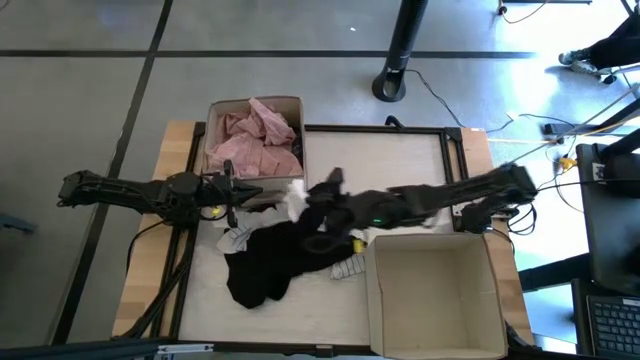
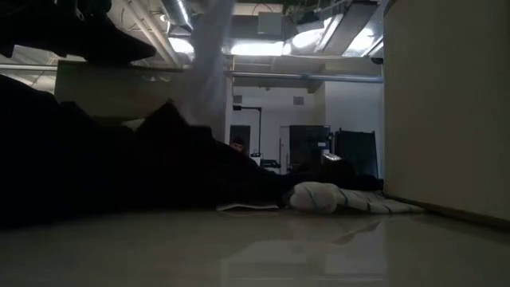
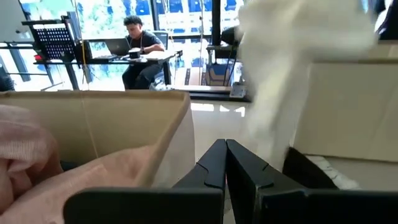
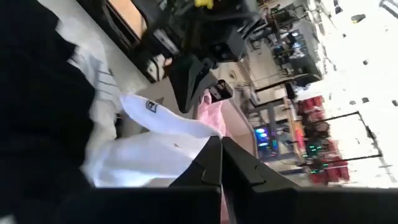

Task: Sort clothes
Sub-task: Put the white sock into the bottom white laundry organizer, then put the white-blue sock into the bottom white laundry organizer

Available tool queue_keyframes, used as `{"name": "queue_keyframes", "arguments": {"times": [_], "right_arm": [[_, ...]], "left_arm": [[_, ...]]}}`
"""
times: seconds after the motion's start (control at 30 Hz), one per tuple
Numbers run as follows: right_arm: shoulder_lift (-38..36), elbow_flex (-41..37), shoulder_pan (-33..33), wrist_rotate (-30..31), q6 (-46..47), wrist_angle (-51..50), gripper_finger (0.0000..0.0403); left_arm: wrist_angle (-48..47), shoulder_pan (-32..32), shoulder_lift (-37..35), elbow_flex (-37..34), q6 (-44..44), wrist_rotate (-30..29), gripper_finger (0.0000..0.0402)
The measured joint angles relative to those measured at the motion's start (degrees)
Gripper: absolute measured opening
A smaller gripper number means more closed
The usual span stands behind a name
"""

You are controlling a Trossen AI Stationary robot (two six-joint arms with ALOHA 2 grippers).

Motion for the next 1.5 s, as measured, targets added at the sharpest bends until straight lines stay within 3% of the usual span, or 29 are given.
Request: {"name": "queue_keyframes", "arguments": {"times": [0.23,0.37,0.57,0.77,0.93,1.03,1.3,1.5], "right_arm": [[-12.0,0.0,6.8,-0.3,12.4,-16.8,0.0002],[-18.5,0.0,13.2,-0.8,20.9,-21.2,0.0001],[-26.8,0.1,23.4,-3.0,40.3,-28.6,0.0001],[-28.5,0.1,31.9,0.3,63.4,-43.7,0.0001],[-26.9,-0.7,34.7,-3.0,85.0,-61.8,0.0001],[-26.0,-3.9,36.1,-6.5,94.3,-66.7,0.0001],[-25.0,-15.6,36.8,-11.1,99.1,-61.6,0.0011],[-24.9,-18.7,36.0,-14.1,100.6,-59.1,0.0069]], "left_arm": [[-2.0,0.0,0.0,0.0,0.0,0.0,0.0000],[-2.0,0.0,0.0,0.0,0.0,0.0,0.0000],[-2.0,0.0,0.0,0.0,0.0,0.0,0.0000],[-2.1,0.0,0.0,0.0,0.0,0.0,0.0000],[-2.1,0.0,0.0,0.0,0.0,0.0,0.0000],[-2.5,0.0,0.0,0.0,0.0,0.0,0.0000],[-3.6,0.0,0.0,0.0,0.0,0.0,0.0000],[-3.6,0.0,0.0,0.0,0.0,0.0,0.0000]]}}
